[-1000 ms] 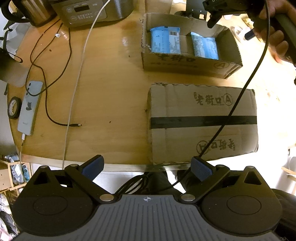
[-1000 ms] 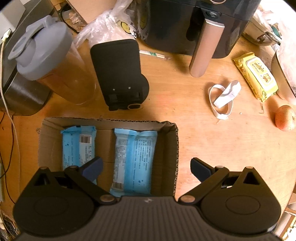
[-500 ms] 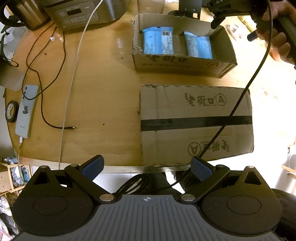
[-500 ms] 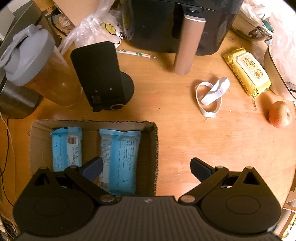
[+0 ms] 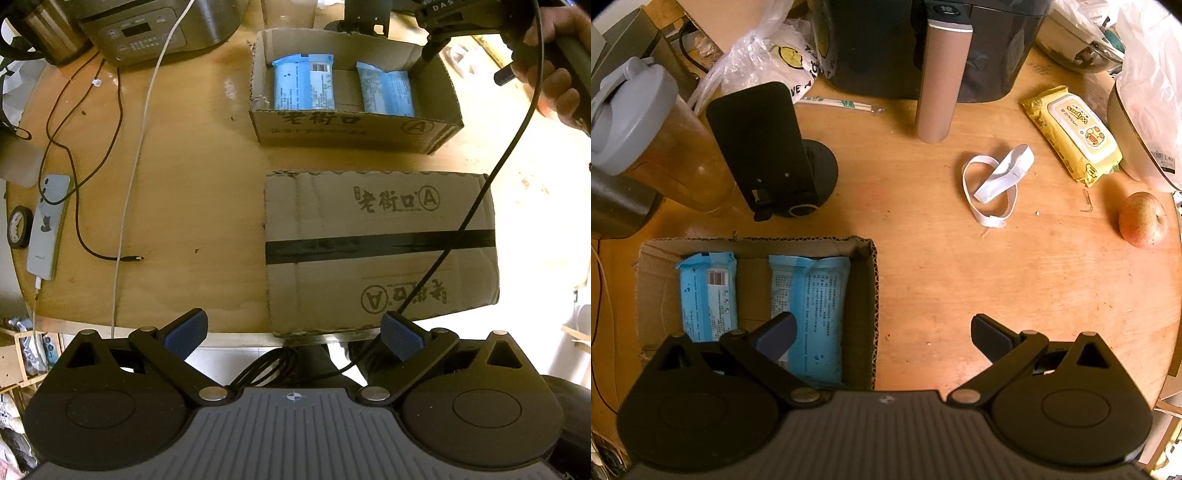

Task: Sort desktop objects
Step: 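Move both open grippers toward the taped closed cardboard box, then close the left gripper on one side of the taped box while the right gripper grips the other side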

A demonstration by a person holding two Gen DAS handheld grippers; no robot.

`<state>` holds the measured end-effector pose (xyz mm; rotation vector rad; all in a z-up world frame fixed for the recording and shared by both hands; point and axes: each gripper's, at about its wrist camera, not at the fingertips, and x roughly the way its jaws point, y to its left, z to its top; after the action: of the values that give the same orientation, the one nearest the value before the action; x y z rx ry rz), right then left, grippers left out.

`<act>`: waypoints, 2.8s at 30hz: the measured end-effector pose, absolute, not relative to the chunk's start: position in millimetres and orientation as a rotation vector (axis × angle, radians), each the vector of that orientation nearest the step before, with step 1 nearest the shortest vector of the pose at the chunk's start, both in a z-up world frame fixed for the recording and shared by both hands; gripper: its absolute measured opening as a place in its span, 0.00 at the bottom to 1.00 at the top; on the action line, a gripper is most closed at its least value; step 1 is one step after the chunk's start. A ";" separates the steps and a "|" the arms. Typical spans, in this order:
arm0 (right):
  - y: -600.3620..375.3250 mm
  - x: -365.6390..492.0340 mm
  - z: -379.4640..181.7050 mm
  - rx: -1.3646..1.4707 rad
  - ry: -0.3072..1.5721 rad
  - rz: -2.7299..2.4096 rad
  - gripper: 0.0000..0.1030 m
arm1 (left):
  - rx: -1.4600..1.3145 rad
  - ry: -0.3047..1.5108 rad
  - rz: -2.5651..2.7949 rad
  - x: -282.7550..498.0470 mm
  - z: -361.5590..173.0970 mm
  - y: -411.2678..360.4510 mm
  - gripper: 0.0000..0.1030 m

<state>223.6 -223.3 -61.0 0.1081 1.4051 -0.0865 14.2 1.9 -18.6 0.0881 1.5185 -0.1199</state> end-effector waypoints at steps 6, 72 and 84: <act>-222.9 222.3 -60.7 0.112 1.404 -0.081 1.00 | 0.084 1.521 -0.116 14.6 -19.9 3.4 1.00; -222.1 108.5 -46.3 0.119 1.417 -0.038 1.00 | 0.074 1.494 -0.101 61.6 -34.6 3.3 1.00; -219.6 76.0 -46.4 0.119 1.443 -0.020 1.00 | 0.074 1.494 -0.100 60.7 -34.9 3.8 1.00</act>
<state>76.0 -219.6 -46.4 0.1194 1.4429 -0.0203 60.7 3.8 -34.9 0.0738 1.4936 -0.0998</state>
